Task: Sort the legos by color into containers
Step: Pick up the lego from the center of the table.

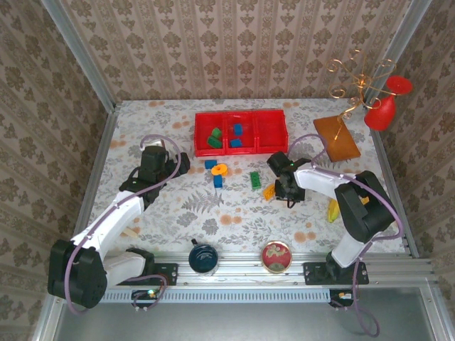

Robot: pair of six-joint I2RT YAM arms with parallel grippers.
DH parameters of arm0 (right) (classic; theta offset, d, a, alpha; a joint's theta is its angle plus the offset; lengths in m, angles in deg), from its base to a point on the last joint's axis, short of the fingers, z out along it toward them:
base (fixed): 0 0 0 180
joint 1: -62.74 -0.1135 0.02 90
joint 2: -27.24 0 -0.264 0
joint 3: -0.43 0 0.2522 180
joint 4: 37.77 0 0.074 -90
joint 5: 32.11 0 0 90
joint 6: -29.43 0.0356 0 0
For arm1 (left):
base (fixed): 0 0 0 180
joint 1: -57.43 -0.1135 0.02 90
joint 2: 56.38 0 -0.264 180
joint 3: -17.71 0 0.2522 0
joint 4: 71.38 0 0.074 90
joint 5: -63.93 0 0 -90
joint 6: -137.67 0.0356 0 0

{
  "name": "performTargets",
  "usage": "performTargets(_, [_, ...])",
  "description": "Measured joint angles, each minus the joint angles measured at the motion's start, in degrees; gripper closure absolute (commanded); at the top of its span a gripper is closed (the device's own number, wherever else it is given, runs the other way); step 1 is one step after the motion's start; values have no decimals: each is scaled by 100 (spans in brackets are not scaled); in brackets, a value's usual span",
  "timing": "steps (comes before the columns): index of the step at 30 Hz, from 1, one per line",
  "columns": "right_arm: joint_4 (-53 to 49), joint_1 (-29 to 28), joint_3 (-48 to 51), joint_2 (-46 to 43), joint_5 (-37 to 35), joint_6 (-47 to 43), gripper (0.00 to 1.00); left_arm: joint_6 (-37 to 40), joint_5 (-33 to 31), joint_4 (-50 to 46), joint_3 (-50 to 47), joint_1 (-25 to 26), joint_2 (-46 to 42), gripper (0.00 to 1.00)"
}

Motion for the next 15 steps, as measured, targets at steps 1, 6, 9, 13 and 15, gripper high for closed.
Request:
performTargets(1, [-20, 0, -2, -68, -2, 0, 83, 0, 0, 0, 0, 0, 0, 0])
performTargets(6, [-201, -48, -4, -520, -120, -7, 88, 0, 0, 0, -2, 0, 0, 0])
performTargets(9, [-382, -81, -79, -758, -186, -26, 89, 0, 0, 0, 0, 0, 0, 0])
performTargets(13, [-540, -83, -306, -1019, -280, -96, 89, 0, 0, 0, 0, 0, 0, 0])
performTargets(15, [-590, -85, -444, -1110, -317, -149, 89, -2, -2, 0, 0, 0, 0, 0])
